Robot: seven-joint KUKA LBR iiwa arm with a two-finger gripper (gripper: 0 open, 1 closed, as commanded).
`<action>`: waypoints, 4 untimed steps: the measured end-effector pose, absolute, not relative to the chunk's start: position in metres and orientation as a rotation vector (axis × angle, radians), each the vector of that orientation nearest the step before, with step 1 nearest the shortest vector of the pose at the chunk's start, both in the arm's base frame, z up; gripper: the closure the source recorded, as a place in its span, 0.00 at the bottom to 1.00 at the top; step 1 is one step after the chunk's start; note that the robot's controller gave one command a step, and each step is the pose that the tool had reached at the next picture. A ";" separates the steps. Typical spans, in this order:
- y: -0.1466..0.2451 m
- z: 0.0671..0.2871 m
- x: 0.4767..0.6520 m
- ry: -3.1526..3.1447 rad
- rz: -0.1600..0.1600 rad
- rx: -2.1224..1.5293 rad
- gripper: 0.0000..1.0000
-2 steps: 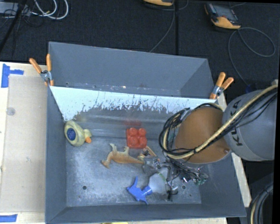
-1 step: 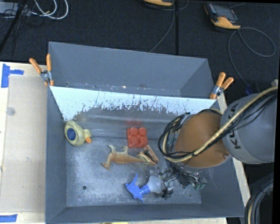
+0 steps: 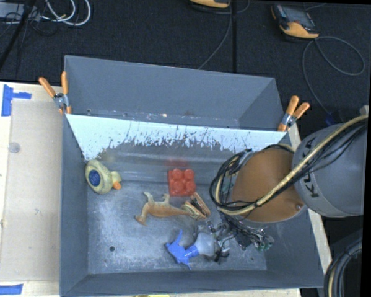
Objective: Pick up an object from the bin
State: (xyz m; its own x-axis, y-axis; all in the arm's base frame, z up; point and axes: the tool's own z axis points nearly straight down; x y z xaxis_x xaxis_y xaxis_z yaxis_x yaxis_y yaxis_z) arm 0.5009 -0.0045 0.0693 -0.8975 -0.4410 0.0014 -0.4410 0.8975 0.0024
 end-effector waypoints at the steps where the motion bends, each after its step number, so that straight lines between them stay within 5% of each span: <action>1: -0.004 0.073 0.500 -3.055 -0.005 0.709 1.00; 4: -0.003 0.126 0.501 -3.058 -0.004 0.708 1.00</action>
Offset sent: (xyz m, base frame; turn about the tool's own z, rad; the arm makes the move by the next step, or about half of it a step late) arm 0.0000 0.0003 0.1301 0.0000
